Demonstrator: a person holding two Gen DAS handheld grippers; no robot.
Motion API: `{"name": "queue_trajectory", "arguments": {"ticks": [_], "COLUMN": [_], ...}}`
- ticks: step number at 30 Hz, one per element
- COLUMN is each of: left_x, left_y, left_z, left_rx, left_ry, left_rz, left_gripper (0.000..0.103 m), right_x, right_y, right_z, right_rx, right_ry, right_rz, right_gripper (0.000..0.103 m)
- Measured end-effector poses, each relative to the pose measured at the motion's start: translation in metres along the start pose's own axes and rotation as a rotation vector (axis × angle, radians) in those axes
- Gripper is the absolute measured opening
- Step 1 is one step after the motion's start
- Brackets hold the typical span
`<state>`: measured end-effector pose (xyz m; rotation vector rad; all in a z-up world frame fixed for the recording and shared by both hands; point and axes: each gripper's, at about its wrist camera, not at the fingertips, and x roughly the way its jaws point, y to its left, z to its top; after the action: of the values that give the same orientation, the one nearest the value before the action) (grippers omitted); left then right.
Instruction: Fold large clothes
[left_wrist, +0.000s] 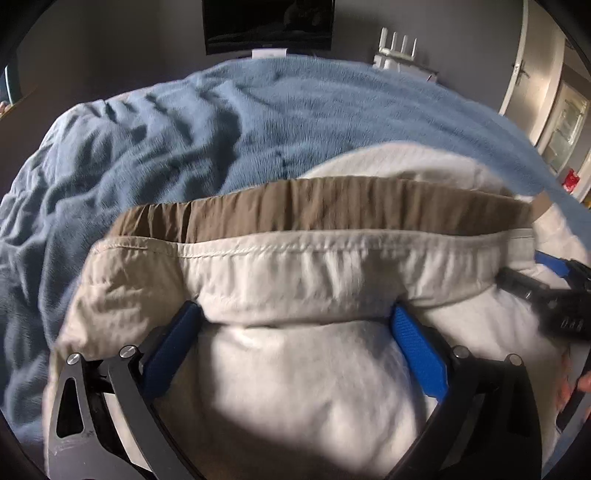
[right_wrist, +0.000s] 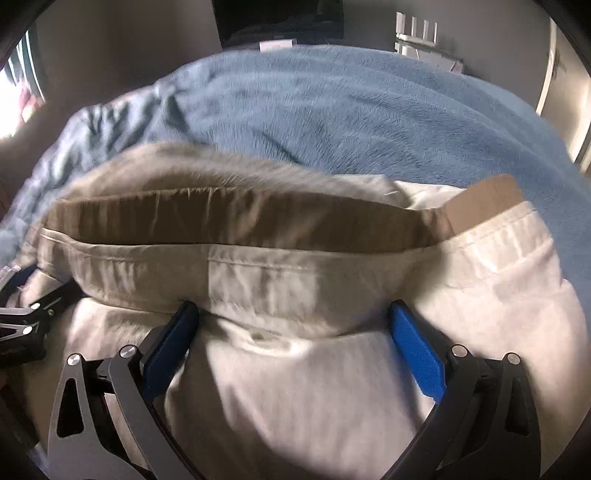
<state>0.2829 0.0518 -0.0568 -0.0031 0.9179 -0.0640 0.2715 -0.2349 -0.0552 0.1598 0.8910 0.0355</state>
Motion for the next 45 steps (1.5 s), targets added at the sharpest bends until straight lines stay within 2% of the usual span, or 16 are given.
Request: {"name": "queue_trajectory", "arguments": {"ticks": [4,5,7,10,13,18,21,24,27,30,33,36,42,44,45], "left_x": [-0.026,-0.025,-0.019,-0.009,0.005,0.005,-0.025,-0.058,-0.091,-0.099,-0.092,-0.083,-0.08,-0.085,-0.091], "left_y": [0.027,0.035,0.042,0.047,0.058,0.062,0.046,0.029,-0.004,-0.032,-0.048,-0.04,-0.051,-0.051,-0.049], "left_z": [0.0,0.0,-0.003,-0.007,-0.006,-0.003,-0.004,-0.014,-0.035,-0.061,-0.089,-0.108,-0.136,-0.133,-0.13], "left_rx": [-0.042,-0.053,-0.056,-0.072,-0.135,-0.146,-0.102,-0.047,0.063,0.158,0.228,0.155,0.256,0.248,0.238], "left_ry": [-0.016,0.002,0.032,0.032,0.049,0.057,-0.007,-0.062,-0.083,-0.044,0.007,0.062,0.09,0.081,0.064], "left_rz": [-0.012,-0.016,-0.014,-0.002,-0.025,-0.027,0.012,-0.052,-0.111,-0.129,-0.107,-0.127,-0.039,-0.036,-0.038], "left_gripper": [0.098,0.098,0.098,0.098,0.098,0.098,0.096,0.096,0.097,0.096,0.097,0.097,0.098,0.098,0.097], "right_x": [-0.019,-0.02,-0.019,-0.013,-0.003,0.005,-0.017,-0.058,-0.096,-0.115,-0.108,-0.099,-0.101,-0.106,-0.115], "right_y": [-0.039,-0.045,-0.053,-0.069,-0.081,-0.084,-0.08,-0.069,-0.051,-0.031,-0.02,-0.028,-0.031,-0.033,-0.035], "right_z": [0.006,0.006,0.007,0.003,0.002,0.004,-0.001,-0.021,-0.049,-0.079,-0.102,-0.128,-0.16,-0.161,-0.157], "right_rx": [0.031,0.023,-0.001,0.052,0.093,0.111,0.095,0.056,-0.026,-0.123,-0.188,-0.155,-0.161,-0.152,-0.139], "right_ry": [0.013,0.029,0.041,0.026,0.013,0.02,0.003,-0.067,-0.124,-0.131,-0.075,-0.023,0.044,0.044,0.01], "right_rz": [-0.022,-0.003,-0.042,-0.109,-0.118,-0.11,-0.13,-0.095,-0.044,-0.027,-0.057,-0.049,-0.082,-0.077,-0.085], "right_gripper": [0.097,0.096,0.096,0.096,0.096,0.096,0.096,0.096,0.096,0.096,0.096,0.096,0.096,0.096,0.096]}}
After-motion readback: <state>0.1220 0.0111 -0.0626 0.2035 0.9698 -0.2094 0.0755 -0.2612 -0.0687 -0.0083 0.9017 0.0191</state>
